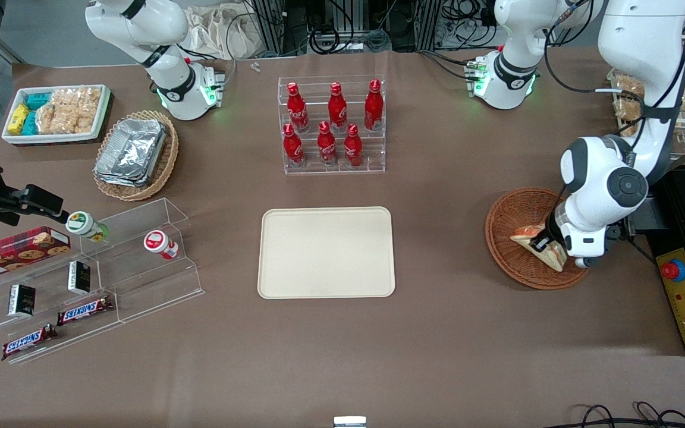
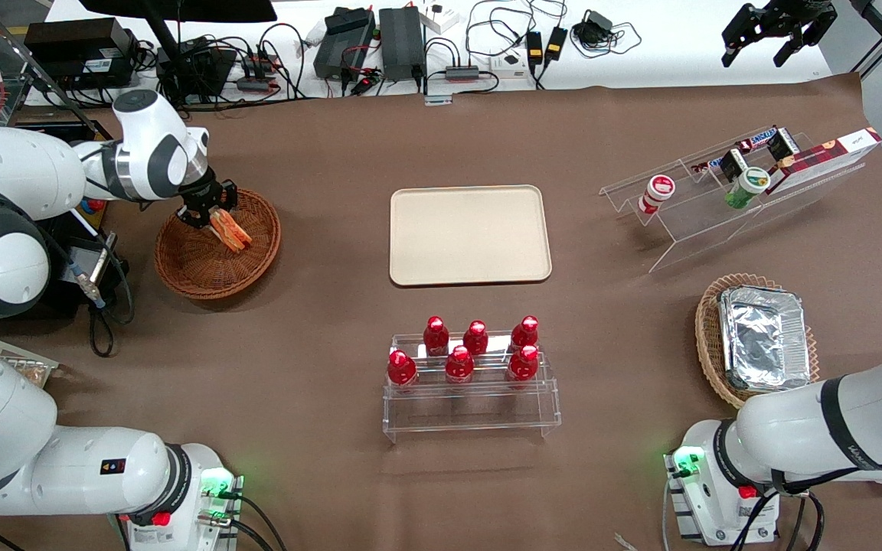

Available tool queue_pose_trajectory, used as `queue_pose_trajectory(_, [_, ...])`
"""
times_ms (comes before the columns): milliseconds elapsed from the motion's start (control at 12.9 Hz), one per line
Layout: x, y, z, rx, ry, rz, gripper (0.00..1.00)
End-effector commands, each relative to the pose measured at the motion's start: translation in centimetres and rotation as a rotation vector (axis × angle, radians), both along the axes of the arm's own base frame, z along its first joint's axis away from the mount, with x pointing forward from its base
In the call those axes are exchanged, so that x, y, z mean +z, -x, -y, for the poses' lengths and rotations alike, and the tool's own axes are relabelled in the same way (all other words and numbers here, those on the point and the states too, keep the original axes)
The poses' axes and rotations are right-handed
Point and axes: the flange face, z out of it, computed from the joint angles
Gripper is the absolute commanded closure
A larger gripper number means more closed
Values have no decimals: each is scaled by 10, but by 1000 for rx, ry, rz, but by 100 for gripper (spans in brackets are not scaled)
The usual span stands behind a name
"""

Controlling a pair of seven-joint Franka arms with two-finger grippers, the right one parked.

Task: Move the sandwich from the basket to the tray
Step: 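Lift the sandwich out of the basket and carry it toward the tray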

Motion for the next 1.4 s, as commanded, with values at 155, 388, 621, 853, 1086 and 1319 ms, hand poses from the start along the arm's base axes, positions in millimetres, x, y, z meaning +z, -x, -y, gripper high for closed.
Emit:
queue_pose_trajectory(155, [135, -14, 0, 15, -1, -100, 100])
queue_pose_trajectory(388, [221, -25, 16, -24, 1, -135, 100])
queue_pose_trajectory(621, [276, -23, 74, -252, 32, -125, 100])
queue_pose_trajectory(853, [283, -2, 163, -422, 51, -123, 100])
queue_pose_trajectory(1086, [243, 6, 257, -586, 95, -141, 100])
queue_pose_trajectory(1319, [185, -3, 322, -652, 159, -83, 100])
